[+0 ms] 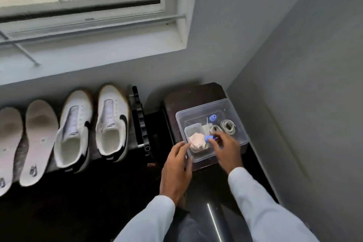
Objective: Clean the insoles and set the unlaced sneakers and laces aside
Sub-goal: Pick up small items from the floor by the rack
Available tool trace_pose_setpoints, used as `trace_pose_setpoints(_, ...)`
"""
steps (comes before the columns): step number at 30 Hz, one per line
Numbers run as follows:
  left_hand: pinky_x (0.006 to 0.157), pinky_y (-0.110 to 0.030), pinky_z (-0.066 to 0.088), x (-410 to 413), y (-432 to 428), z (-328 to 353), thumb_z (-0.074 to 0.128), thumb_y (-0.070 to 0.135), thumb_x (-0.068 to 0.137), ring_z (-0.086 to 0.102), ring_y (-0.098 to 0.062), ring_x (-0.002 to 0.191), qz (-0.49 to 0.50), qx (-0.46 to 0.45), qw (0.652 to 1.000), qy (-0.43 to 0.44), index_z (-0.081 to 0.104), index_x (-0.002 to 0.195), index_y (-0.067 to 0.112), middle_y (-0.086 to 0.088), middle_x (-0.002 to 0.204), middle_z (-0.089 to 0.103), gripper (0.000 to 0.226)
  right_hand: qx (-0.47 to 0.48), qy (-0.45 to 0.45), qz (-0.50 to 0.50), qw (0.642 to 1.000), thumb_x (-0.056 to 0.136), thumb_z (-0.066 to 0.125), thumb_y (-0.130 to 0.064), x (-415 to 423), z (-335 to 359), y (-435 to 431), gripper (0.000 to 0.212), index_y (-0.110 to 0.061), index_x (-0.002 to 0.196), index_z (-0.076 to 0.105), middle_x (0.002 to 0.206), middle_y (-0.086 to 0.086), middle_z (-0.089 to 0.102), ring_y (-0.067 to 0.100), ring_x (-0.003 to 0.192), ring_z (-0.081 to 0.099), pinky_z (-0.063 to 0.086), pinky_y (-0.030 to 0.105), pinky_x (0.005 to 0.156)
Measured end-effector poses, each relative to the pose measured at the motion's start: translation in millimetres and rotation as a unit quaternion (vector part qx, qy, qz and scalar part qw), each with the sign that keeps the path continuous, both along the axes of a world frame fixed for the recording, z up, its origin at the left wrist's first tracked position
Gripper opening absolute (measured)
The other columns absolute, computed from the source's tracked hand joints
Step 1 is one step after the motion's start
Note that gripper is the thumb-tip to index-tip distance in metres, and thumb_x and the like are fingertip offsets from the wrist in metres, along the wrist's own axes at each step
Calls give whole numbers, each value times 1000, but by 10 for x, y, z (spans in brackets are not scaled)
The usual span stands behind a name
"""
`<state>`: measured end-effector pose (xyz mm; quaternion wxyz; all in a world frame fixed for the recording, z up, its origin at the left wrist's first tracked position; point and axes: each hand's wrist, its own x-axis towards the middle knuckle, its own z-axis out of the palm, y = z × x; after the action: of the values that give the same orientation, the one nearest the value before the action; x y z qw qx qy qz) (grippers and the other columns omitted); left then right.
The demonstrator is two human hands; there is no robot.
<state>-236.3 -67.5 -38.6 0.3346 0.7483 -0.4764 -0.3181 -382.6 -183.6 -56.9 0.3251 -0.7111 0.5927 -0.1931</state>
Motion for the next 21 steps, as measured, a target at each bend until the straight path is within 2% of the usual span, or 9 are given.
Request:
trace_pose_setpoints(2,104,-25,47,-52,-172,-18,61,22,94,49,-13,131,-27,17,999,-37,50,139,23,3,147,45,47,4,31,-16,999,90,68,-18,-164,-74,-399,18,-12,107,69,104,6,69,17,92,62,51,28,83)
trace_pose_setpoints(5,104,-29,49,-58,-343,-64,62,26,93,47,-19,134,-58,36,994,-88,47,142,22,-2,150,42,51,3,63,-32,998,91,66,-14,-305,-202,-881,17,-10,107,69,103,9,68,18,89,61,51,28,79)
trace_pose_setpoints(10,102,-36,51,-5,-490,-117,65,24,92,48,-25,133,-74,58,988,-123,49,141,20,-7,149,43,52,13,123,-9,992,88,69,-10,-323,-465,-1330,11,-6,99,68,99,13,69,26,89,66,57,37,79)
trace_pose_setpoints(13,98,-34,53,50,-514,-189,66,23,91,50,-26,131,-70,64,986,-139,50,139,18,-8,147,45,51,24,145,13,989,90,67,-11,-281,-614,-1400,10,-4,98,67,99,13,69,28,90,67,53,32,76)
trace_pose_setpoints(16,98,-36,53,109,-520,-253,66,22,90,48,-25,133,-64,75,983,-154,51,139,19,-7,147,45,51,28,144,14,989,92,64,-9,-204,-693,-1403,17,-3,107,67,108,16,68,29,98,66,49,29,79)
trace_pose_setpoints(21,115,-44,35,230,-532,-379,62,22,93,40,-29,140,-60,83,976,-193,49,140,19,-8,150,43,49,-9,144,18,989,92,62,-4,-154,-794,-1407,19,0,110,66,109,19,68,33,99,66,53,34,82)
